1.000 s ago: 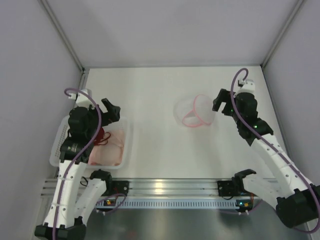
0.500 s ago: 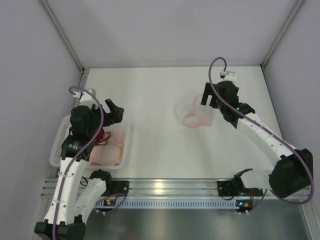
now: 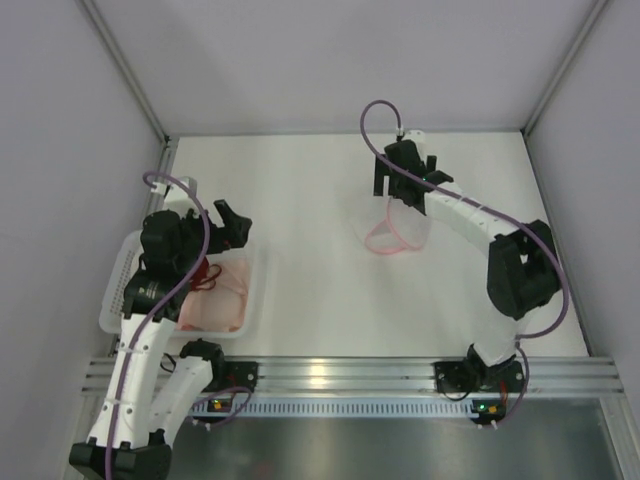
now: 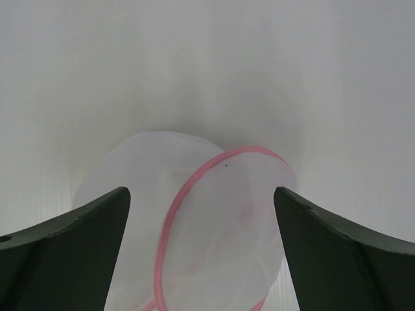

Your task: Place the bra in the laundry bag and zip it closed

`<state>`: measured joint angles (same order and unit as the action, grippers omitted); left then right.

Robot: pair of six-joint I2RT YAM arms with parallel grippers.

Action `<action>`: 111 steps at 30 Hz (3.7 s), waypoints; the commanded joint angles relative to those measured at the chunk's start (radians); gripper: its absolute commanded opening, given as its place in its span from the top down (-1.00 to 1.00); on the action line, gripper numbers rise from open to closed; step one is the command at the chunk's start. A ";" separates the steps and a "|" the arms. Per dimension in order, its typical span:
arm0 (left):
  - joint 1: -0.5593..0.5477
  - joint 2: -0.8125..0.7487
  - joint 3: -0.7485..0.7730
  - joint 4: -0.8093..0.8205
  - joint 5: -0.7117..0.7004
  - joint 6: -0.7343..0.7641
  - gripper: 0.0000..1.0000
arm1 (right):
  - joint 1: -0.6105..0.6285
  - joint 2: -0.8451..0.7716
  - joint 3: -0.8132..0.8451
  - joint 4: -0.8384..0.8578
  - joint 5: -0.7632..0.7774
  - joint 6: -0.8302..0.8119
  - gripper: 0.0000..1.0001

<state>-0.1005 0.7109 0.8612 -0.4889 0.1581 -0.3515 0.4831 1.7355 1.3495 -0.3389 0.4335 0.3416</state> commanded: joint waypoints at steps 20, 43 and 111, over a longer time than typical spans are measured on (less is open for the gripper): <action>0.002 -0.016 -0.002 0.071 0.072 -0.001 -0.97 | 0.020 -0.049 -0.041 -0.038 0.083 0.008 1.00; -0.794 0.660 0.174 0.516 -0.398 0.126 -0.97 | -0.005 -0.823 -0.412 -0.020 -0.070 0.020 1.00; -0.746 0.797 0.211 0.177 -0.364 -0.468 1.00 | -0.031 -0.949 -0.303 -0.410 -0.154 0.056 -0.63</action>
<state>-0.8463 1.5143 1.0660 -0.3580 -0.1787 -0.8352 0.4614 0.7708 0.9791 -0.7555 0.3771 0.4404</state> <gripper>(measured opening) 0.021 0.803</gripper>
